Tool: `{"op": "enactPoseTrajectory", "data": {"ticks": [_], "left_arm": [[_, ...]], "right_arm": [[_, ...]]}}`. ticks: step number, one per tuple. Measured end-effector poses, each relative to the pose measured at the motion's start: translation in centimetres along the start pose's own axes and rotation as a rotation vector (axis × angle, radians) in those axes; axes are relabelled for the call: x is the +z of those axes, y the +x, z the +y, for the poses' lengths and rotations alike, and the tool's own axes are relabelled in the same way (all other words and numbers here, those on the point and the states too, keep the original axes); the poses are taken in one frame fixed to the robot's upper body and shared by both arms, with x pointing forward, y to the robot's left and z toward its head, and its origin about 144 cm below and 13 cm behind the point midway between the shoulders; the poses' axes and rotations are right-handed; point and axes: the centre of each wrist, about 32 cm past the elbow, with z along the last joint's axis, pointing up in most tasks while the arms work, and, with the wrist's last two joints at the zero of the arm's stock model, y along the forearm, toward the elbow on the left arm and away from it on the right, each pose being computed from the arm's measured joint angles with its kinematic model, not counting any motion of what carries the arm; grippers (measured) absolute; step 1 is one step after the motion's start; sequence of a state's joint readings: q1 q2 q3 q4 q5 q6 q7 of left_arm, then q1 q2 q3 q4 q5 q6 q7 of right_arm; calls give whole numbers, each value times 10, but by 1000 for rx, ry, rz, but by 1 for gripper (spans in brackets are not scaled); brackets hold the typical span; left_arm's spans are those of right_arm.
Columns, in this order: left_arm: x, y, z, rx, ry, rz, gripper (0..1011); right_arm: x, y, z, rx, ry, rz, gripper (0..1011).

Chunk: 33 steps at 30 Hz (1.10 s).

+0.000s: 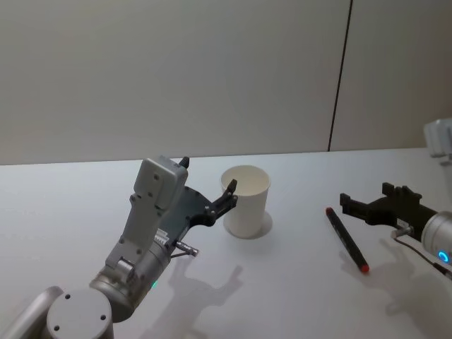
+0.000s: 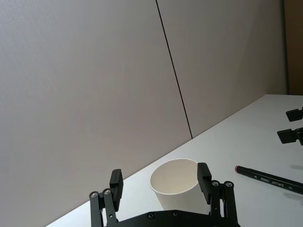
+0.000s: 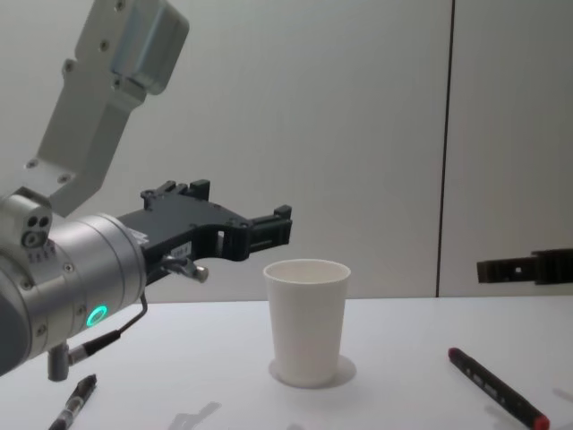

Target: Place the pen into the pen holder.

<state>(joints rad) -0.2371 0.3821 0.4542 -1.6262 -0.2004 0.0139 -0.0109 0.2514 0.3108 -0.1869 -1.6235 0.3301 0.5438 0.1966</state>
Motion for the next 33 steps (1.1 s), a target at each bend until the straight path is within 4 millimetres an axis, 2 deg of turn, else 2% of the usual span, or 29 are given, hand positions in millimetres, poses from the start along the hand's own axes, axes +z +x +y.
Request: {"op": "enactPoseTrajectory", "data": {"ticks": [15, 33], "left_arm": [[0, 0, 0, 0, 0, 0, 1000], [0, 0, 0, 0, 0, 0, 1000]], "right_arm": [[8, 7, 30, 4, -122, 30, 1001], [10, 2, 64, 9, -249, 82, 1002]]}}
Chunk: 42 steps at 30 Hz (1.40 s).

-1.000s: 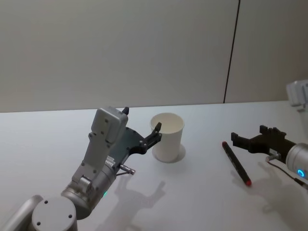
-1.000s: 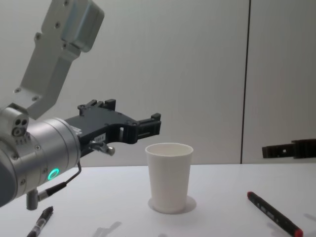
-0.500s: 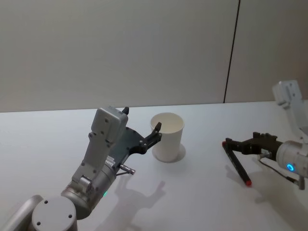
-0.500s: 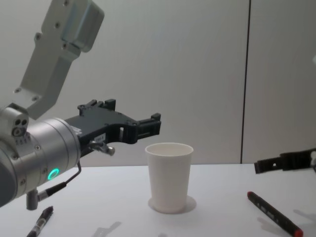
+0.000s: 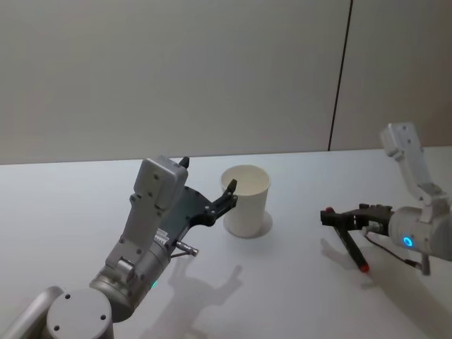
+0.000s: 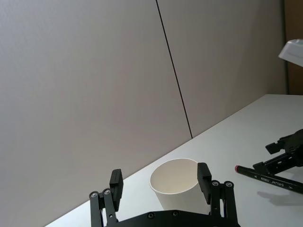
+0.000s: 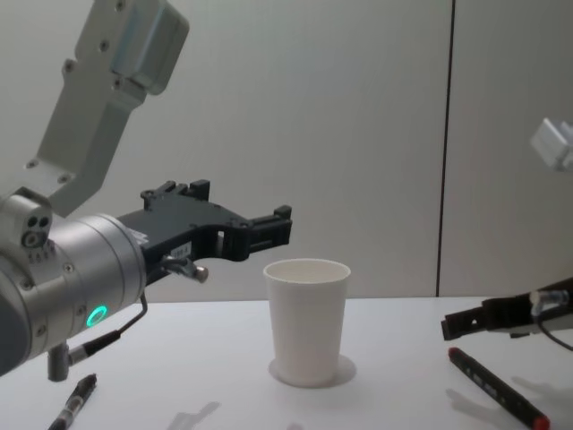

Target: Place the pen into the pen holder.

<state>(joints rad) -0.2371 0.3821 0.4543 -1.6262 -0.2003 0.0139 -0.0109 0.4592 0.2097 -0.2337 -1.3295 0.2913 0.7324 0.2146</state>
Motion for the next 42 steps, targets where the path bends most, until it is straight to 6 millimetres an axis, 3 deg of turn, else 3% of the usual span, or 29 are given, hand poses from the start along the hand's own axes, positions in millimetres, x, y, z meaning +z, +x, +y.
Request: {"op": "enactPoseTrajectory", "data": {"ticks": [42], "left_arm": [[0, 0, 0, 0, 0, 0, 1000]], "right_arm": [[24, -2, 39, -46, -147, -36, 1002]]}}
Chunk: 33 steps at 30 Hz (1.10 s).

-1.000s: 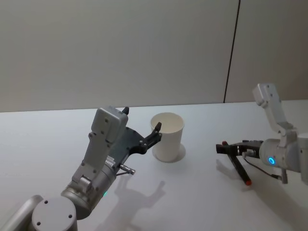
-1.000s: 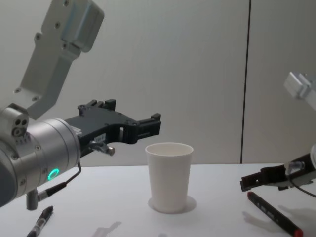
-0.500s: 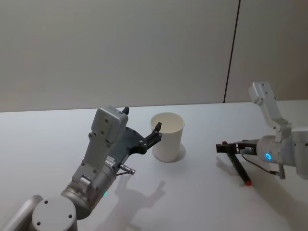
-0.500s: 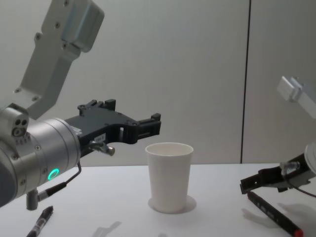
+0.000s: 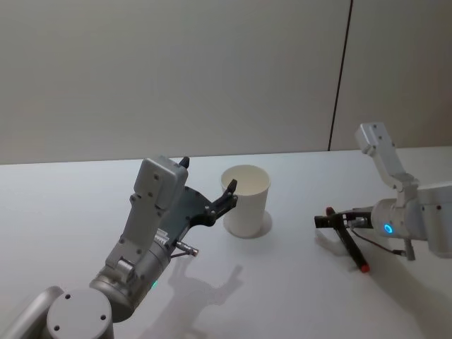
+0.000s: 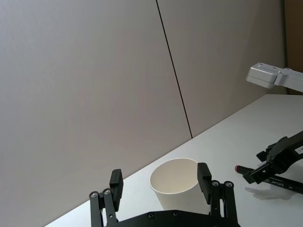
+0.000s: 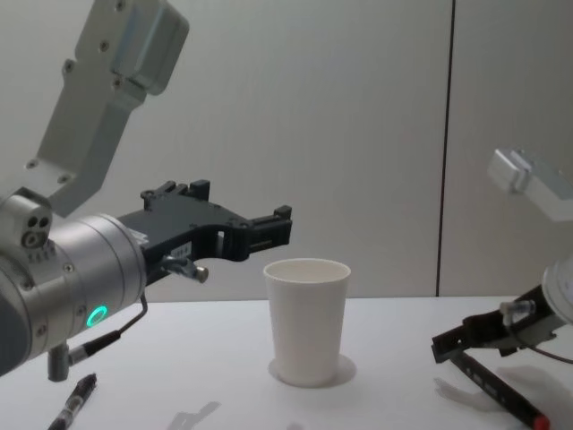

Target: Place the pen into the pen holder.

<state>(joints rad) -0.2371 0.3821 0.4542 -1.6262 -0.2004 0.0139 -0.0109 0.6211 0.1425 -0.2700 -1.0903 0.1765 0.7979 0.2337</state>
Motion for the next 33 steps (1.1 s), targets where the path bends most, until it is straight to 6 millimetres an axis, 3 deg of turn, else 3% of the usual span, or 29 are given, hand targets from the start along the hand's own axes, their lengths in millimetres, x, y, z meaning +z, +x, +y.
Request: {"op": "enactPoseTrajectory", "data": {"ticks": [23, 33], "left_arm": [[0, 0, 0, 0, 0, 0, 1000], [0, 0, 0, 0, 0, 0, 1000]], "right_arm": [[6, 1, 12, -23, -26, -41, 1002], [7, 3, 15, -30, -26, -53, 764]]}}
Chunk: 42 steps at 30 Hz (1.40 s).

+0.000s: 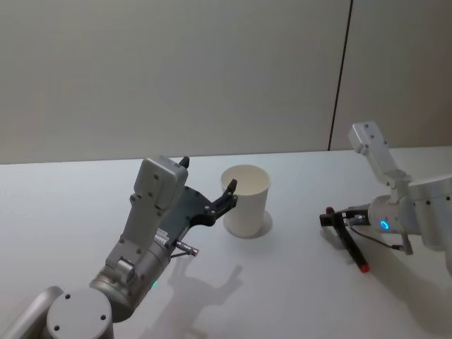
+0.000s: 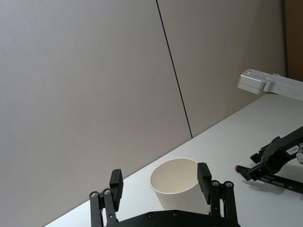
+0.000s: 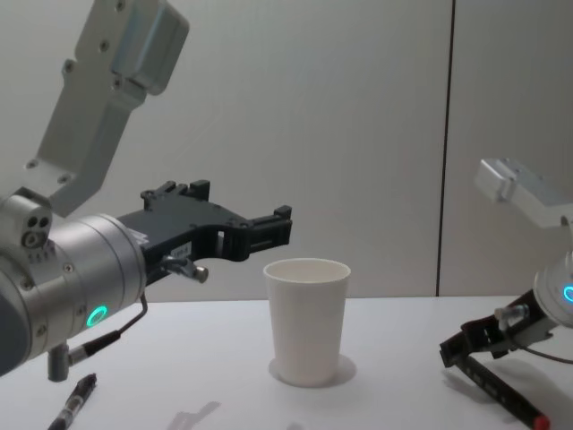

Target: Place the pen into the pen holder.

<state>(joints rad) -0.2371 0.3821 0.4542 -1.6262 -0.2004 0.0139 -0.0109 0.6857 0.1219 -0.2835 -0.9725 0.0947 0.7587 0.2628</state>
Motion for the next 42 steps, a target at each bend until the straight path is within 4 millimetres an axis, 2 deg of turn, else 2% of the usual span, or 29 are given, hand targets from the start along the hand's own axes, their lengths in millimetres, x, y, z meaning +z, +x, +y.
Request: {"op": "enactPoseTrajectory", "data": {"ticks": [1, 4, 6, 11, 19, 35, 42], "left_arm": [[0, 0, 0, 0, 0, 0, 1000], [0, 0, 0, 0, 0, 0, 1000], [0, 0, 0, 0, 0, 0, 1000], [0, 0, 0, 0, 0, 0, 1000], [0, 0, 0, 0, 0, 0, 1000], [0, 0, 0, 0, 0, 0, 1000], [0, 0, 0, 0, 0, 0, 1000]], "right_arm": [[0, 0, 0, 0, -1, -1, 764], [0, 0, 1, 0, -3, -6, 629], [0, 0, 2, 1, -5, -9, 591], [-1, 0, 5, 6, -11, -17, 402], [-2, -1, 9, 12, -20, -26, 177], [-6, -3, 11, 19, 0, -36, 172], [-9, -3, 5, 16, 60, -39, 172]]}}
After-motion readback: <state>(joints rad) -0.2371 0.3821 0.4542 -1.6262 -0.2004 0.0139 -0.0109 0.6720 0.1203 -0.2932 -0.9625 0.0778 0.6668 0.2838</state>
